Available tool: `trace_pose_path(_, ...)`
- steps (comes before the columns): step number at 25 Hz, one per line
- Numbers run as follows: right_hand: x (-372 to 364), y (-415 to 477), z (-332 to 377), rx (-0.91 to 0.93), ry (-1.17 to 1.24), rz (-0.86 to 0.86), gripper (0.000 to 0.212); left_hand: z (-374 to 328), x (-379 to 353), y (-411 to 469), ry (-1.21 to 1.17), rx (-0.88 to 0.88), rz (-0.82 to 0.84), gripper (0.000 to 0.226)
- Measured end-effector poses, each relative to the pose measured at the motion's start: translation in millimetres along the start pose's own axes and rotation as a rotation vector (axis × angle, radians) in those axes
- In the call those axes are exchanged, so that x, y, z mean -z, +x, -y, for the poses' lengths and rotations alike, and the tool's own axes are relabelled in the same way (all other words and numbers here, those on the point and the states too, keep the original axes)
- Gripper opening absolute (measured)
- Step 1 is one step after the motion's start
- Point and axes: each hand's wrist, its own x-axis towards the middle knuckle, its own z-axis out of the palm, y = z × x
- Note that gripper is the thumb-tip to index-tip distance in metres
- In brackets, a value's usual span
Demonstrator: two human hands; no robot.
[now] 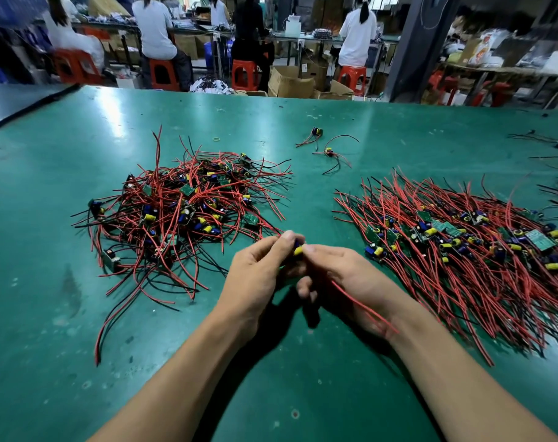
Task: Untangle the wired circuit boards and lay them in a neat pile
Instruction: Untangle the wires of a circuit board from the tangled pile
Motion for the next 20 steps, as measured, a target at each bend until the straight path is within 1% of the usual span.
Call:
trace_pose_path(2, -5, 0, -2, 0.004, -0.075, -0.026, 0.024, -2, 0, -1, -0.048, 0.019, 0.001, 0.028)
trace_pose_path(3, -6, 0, -2, 0.026, -0.137, -0.074, 0.026, -3, 1, -1, -0.042, 0.022, -0.012, 0.026)
trace_pose_path(6, -2, 2, -4, 0.205, -0.418, -0.286, 0.034, -4, 4, 2, 0.05, -0.021, -0.033, 0.023)
trace_pose_path(7, 0, 3, -5, 0.264, -0.458, -0.325, 0.033, -3, 5, 2, 0.082, -0.033, -0.027, 0.02)
trace_pose_path(9, 3, 3, -6, 0.303, -0.395, -0.333, 0.03, -1, 5, 2, 0.149, -0.044, 0.019, 0.016)
trace_pose_path(12, 5, 3, -3, 0.27, -0.284, -0.289, 0.035, 0, 8, 2, 0.246, -0.032, 0.135, 0.017)
trace_pose_path(14, 4, 1, -2, 0.231, -0.182, -0.21, 0.04, 1, 8, 2, 0.301, -0.042, 0.184, 0.018)
trace_pose_path(16, -1, -1, -3, 0.177, -0.003, -0.13, 0.033, 3, 7, 3, 0.326, -0.057, 0.186, 0.018)
trace_pose_path(17, -1, -1, -3, 0.166, 0.038, -0.134, 0.027, 3, 7, 3, 0.326, -0.058, 0.185, 0.017)
trace_pose_path(19, 2, 1, -3, 0.184, -0.036, -0.219, 0.016, 4, 6, 2, 0.313, -0.045, 0.193, 0.012)
trace_pose_path(20, 5, 2, -2, 0.199, -0.091, -0.262, 0.014, 3, 6, 2, 0.302, -0.033, 0.198, 0.01)
